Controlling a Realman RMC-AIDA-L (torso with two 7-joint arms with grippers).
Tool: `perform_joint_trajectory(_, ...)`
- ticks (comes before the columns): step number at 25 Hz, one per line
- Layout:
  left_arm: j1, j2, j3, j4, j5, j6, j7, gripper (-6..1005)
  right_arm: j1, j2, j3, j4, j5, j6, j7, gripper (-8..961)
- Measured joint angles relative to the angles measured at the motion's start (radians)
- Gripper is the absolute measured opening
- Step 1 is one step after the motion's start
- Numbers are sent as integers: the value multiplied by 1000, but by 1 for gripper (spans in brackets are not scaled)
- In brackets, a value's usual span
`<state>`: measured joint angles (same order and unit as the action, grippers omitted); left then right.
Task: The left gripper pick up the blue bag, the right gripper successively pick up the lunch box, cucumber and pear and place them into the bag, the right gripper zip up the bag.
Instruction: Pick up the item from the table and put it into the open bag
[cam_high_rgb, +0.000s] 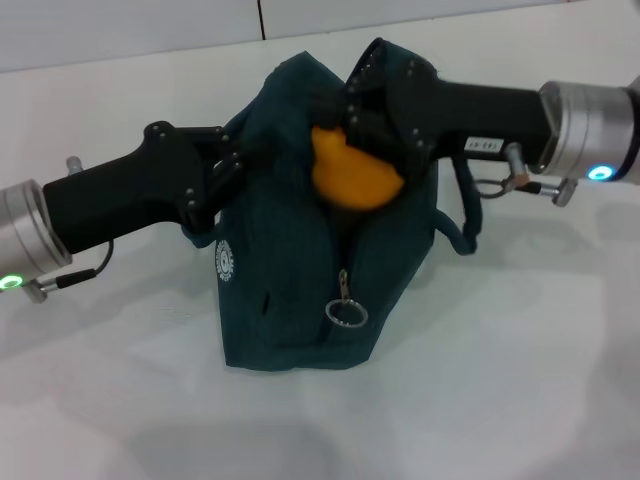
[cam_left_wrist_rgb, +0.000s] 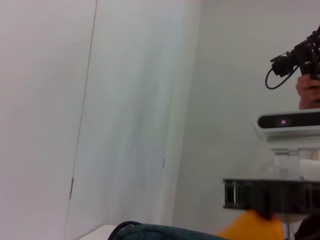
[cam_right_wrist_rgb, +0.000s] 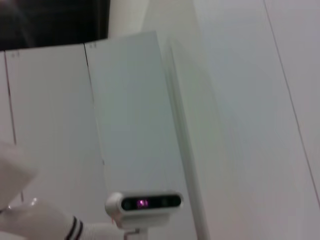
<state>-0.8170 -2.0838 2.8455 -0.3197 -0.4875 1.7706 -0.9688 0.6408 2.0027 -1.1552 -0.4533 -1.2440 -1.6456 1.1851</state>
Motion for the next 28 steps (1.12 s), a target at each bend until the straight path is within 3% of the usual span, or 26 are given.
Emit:
perform_joint_trajectory(16,2,-1,-1,1,-3,-1,-1,46,-42,8,-1,-35,-17,35,4,125)
perform_joint_trajectory(21,0,-1,-1,1,-16,-2,0,46,-66,8,14,-80,-6,46,7,234)
perform_joint_trajectory(26,3,-1,0,0,-26,-2,3,46,-101,9,44,-122,-1,34,7,414)
perform_joint_trajectory(28,4,-1,0,0,-27,-2,2,46,-123,0,45,-145,-2,12,9,457)
